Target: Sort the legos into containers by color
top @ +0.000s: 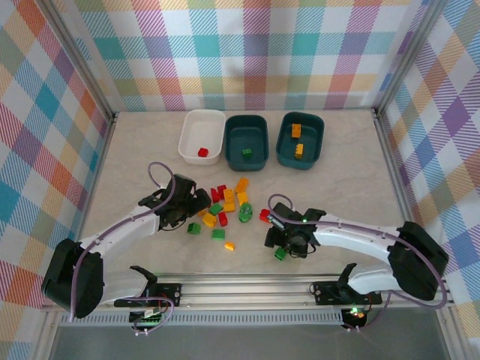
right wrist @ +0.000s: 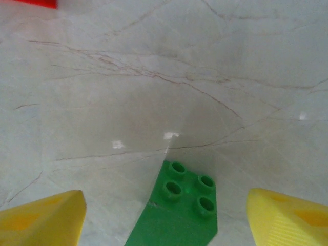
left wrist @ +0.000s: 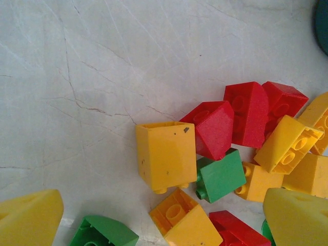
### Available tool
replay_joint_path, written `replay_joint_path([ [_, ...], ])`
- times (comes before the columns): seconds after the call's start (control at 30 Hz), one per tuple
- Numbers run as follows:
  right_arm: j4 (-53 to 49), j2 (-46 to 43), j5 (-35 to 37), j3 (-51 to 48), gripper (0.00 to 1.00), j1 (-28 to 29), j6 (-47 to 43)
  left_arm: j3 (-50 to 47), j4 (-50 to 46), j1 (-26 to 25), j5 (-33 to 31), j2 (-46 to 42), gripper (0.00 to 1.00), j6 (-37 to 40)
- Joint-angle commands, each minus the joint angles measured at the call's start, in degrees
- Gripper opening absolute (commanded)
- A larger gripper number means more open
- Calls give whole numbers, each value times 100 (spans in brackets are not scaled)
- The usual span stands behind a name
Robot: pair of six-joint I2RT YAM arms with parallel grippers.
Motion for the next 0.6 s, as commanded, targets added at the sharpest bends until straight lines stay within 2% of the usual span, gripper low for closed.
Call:
replay_joint_path([
  [0.0,14,252,-107,192,73,86,333,-120,-54,-6,-142,-187,100,11],
  [0.07,-36,348,-180,187,67,99,366,-159,-76,-7,-172,-272,100,28],
  [0.3,-103,474,-32,445,32,175,92,-241,-85,-3,-248,-421,100,55],
  [0.43,-293,481,279,822,25,179,-325,-207,-144,-7,-275,-463,100,122],
  [0.57,-466,457,682,1321,22,172,-882,-183,-234,1,-359,-530,100,160],
])
